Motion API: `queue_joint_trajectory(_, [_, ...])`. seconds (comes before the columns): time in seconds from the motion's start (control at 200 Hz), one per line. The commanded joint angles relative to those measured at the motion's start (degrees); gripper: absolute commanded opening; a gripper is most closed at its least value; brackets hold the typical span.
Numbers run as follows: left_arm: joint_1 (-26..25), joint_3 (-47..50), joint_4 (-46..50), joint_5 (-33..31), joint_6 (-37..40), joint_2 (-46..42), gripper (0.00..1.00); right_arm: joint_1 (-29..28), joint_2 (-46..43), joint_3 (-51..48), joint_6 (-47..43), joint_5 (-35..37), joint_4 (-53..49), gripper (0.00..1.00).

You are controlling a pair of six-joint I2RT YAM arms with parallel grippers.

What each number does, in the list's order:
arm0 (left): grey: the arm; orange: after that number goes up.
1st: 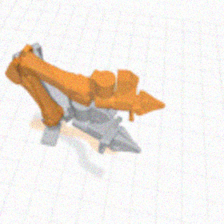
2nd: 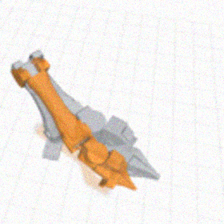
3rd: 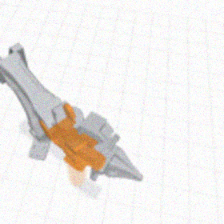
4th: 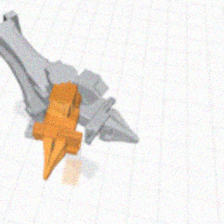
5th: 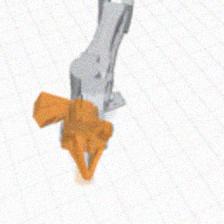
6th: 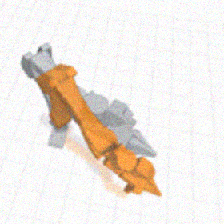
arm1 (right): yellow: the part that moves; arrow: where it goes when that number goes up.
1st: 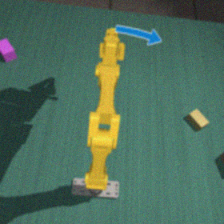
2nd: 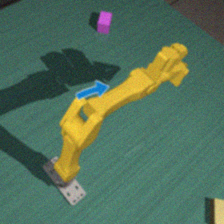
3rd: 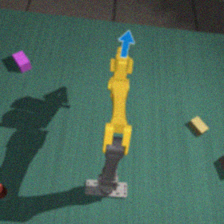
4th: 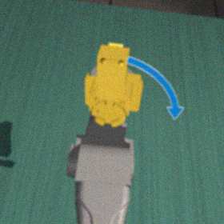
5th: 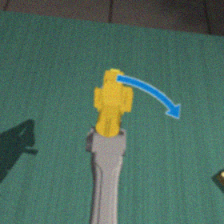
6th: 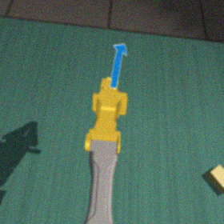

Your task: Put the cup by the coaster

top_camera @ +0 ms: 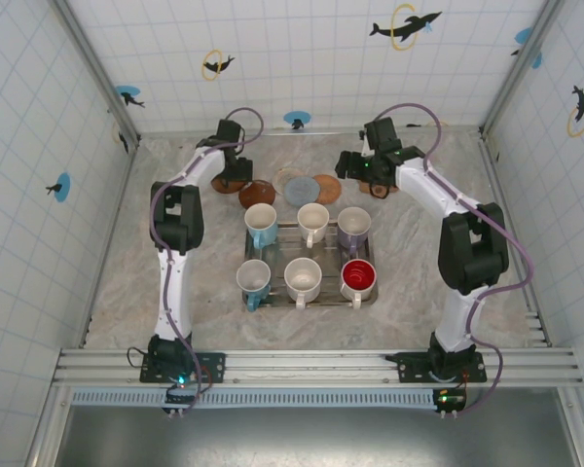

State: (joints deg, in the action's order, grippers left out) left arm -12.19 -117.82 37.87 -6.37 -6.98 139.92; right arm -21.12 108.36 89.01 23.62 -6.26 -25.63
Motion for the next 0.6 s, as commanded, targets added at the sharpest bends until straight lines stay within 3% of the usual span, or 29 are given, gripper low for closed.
queue_joint_trajectory(0.0, [0.55,-3.36,4.32,2.83,-1.54,-2.29,0.90,-0.97,-1.08,4.55,0.15,-1.16,-0.49,0.89])
queue_joint_trajectory(0.22, [0.55,-1.47,2.61,4.44,-1.34,-10.89,0.90,-3.79,1.95,11.82,-1.29,-2.72,-4.26,0.87])
queue_joint_trajectory(0.39, [0.57,15.23,-6.42,9.55,-1.54,-23.39,0.88,-6.11,6.78,17.93,-1.55,-7.80,-6.61,0.80])
queue_joint_trajectory(0.596, [0.67,33.49,-17.16,19.46,-7.19,-34.09,0.86,-8.37,15.26,27.37,-1.98,-11.75,-11.67,0.65])
